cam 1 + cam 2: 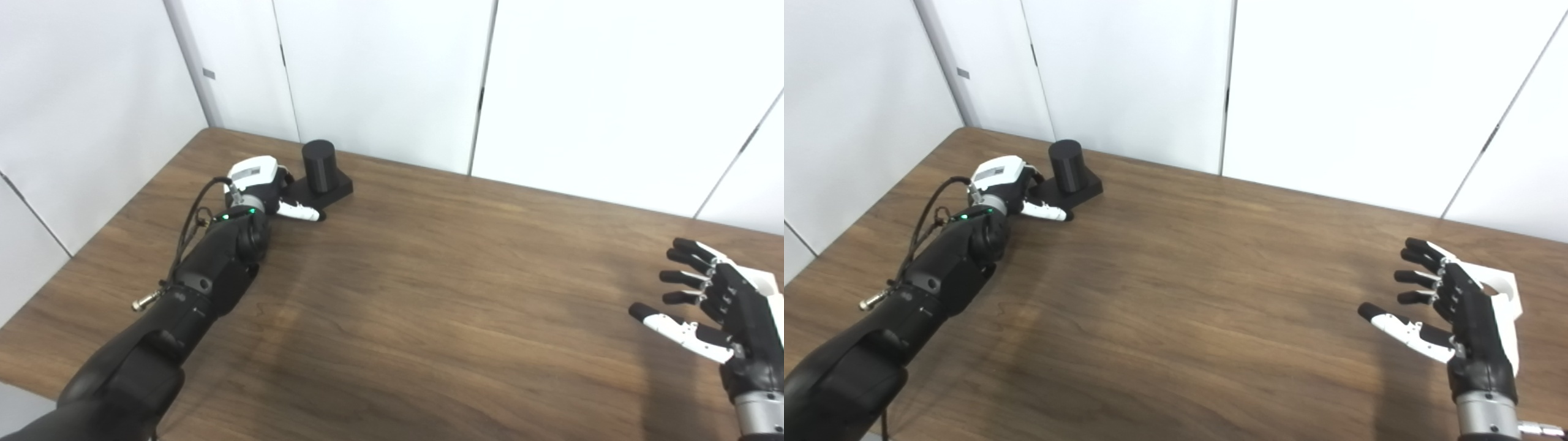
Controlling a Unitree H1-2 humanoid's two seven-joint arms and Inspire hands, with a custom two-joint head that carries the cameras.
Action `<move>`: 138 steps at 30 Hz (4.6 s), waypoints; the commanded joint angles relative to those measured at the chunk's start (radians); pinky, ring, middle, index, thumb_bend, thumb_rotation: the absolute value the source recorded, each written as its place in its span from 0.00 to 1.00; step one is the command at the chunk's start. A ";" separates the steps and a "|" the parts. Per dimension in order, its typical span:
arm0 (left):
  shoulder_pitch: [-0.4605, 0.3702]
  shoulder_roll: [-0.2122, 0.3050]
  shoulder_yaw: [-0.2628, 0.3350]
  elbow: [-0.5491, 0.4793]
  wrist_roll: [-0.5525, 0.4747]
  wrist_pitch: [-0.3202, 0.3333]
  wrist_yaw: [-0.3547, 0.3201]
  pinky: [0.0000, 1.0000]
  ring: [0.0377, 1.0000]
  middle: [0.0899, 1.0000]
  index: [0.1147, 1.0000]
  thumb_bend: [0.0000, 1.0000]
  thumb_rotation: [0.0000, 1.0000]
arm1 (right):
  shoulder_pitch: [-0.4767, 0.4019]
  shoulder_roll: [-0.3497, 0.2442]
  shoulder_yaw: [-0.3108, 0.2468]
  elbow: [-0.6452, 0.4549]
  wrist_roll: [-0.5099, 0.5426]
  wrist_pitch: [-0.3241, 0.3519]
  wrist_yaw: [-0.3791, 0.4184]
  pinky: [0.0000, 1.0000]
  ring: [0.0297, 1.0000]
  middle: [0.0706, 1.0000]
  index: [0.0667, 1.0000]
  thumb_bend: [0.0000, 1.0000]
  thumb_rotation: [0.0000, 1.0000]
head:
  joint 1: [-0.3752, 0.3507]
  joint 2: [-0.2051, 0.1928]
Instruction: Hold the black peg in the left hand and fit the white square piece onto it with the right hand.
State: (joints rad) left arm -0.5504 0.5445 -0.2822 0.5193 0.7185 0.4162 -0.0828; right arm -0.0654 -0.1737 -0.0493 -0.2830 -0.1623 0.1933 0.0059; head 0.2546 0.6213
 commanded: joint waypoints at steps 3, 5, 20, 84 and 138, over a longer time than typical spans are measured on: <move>-0.067 0.033 -0.004 0.008 -0.001 -0.038 -0.002 0.82 0.97 0.92 0.63 0.83 0.42 | -0.019 -0.003 -0.006 -0.040 -0.006 -0.020 -0.007 0.54 0.66 0.75 0.76 0.64 0.00 | -0.002 0.004; -0.069 0.033 -0.002 0.008 -0.006 -0.041 -0.008 0.82 0.97 0.91 0.61 0.81 0.41 | -0.017 -0.005 -0.007 -0.044 -0.007 -0.017 -0.005 0.54 0.66 0.76 0.76 0.64 0.00 | -0.002 0.007; -0.049 0.034 -0.010 -0.004 -0.026 -0.067 -0.059 0.71 0.90 0.84 0.51 0.72 0.25 | -0.016 -0.012 -0.015 -0.051 -0.003 -0.013 -0.001 0.54 0.65 0.76 0.75 0.63 0.00 | 0.004 0.024; 0.174 -0.078 -0.177 -0.386 -0.095 -0.484 -0.192 0.80 0.94 0.88 0.42 0.52 0.06 | -0.026 -0.006 -0.014 -0.041 -0.006 -0.038 -0.012 0.49 0.61 0.73 0.72 0.62 0.00 | -0.038 0.051; 0.175 -0.054 -0.395 -0.353 0.015 -0.647 -0.269 0.84 0.94 0.90 0.42 0.52 0.06 | -0.171 -0.185 -0.001 -0.005 -0.138 -0.059 0.049 0.50 0.61 0.71 0.71 0.67 0.07 | -0.614 0.015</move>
State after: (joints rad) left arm -0.4439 0.4525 -0.6193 0.1089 0.6814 -0.2018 -0.2693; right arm -0.1978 -0.3475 -0.0378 -0.2724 -0.2949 0.1466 0.0558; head -0.3589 0.6351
